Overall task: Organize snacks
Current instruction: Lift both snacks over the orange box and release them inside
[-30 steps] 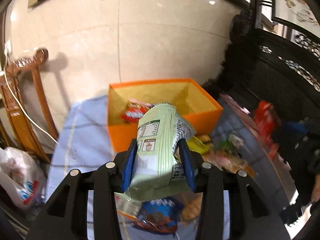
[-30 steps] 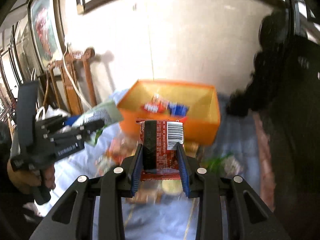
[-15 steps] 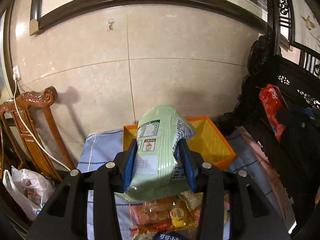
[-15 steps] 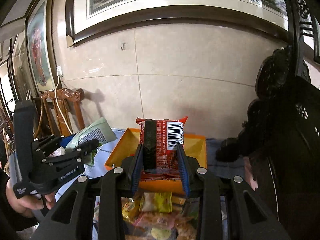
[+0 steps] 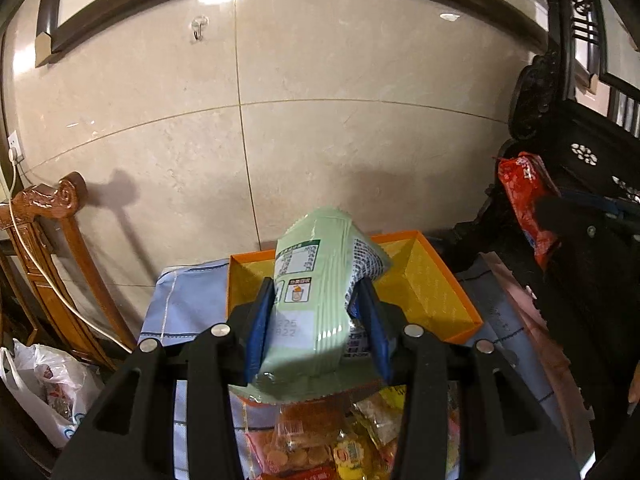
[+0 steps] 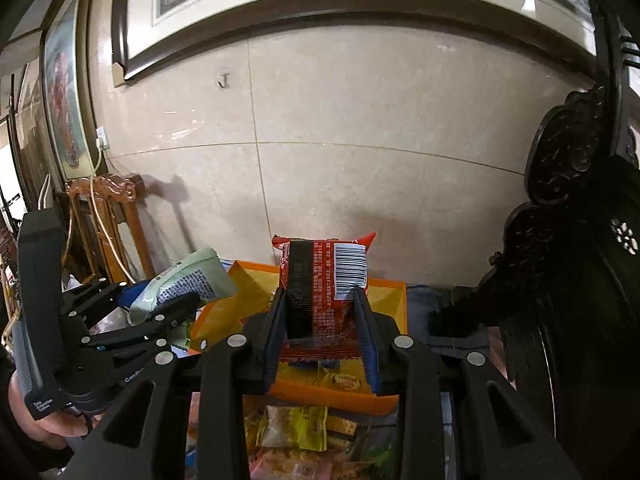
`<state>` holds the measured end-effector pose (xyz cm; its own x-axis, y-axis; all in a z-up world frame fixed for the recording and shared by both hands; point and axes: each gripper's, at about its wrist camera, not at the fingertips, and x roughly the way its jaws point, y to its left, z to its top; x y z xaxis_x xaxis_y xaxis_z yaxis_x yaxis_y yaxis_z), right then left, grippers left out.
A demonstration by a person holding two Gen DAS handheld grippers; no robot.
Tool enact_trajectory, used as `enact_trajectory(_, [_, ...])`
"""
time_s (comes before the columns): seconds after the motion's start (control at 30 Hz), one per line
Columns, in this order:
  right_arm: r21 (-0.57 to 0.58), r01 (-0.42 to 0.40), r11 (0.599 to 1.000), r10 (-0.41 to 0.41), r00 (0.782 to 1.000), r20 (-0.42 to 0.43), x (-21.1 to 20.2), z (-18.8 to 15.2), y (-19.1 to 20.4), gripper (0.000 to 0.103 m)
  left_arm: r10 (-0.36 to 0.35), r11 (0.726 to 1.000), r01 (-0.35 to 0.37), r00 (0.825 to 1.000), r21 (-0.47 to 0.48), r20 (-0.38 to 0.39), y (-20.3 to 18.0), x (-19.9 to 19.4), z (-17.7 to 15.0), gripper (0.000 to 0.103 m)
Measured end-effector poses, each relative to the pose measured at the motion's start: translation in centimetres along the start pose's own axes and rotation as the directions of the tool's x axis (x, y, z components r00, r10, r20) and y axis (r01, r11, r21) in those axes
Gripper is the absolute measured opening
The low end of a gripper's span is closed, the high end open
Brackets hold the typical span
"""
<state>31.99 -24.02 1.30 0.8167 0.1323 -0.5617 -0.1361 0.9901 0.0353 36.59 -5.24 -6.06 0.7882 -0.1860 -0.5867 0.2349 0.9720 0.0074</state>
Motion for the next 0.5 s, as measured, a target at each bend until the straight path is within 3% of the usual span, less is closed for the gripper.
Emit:
enact_trajectory(0.1, [-0.012, -0.01, 1.0, 0.01, 1.0, -0.003, 2.2, 0.9, -0.2, 0.033, -0.008, 1.0, 0.008, 1.0, -0.002, -0.014, 0.0, 2.4, 0.8, 0.046])
enact_trajectory(0.13, [-0.02, -0.021, 1.0, 0.021, 1.0, -0.023, 3.2, 1.1, -0.2, 0.035, -0.021, 1.0, 0.021, 0.999, -0.007, -0.028, 0.0, 3.7, 1.0, 0.059])
enact_trajectory(0.2, [-0.031, -0.014, 0.999, 0.012, 0.997, -0.076, 5.3, 1.1, -0.6, 0.054, 0.002, 0.999, -0.003, 0.999, -0.032, -0.049, 0.8, 5.5, 1.0, 0.085])
enact_trajectory(0.23, [-0.03, 0.016, 0.999, -0.018, 0.997, -0.078, 5.8, 1.0, -1.0, 0.062, 0.028, 0.998, -0.029, 0.999, -0.046, -0.041, 1.4, 5.9, 0.9, 0.089])
enact_trajectory(0.5, [0.097, 0.06, 0.994, -0.048, 0.992, -0.117, 5.0, -3.0, -3.5, 0.065, 0.043, 0.994, -0.049, 0.997, -0.099, -0.062, 4.8, 4.9, -2.3, 0.091])
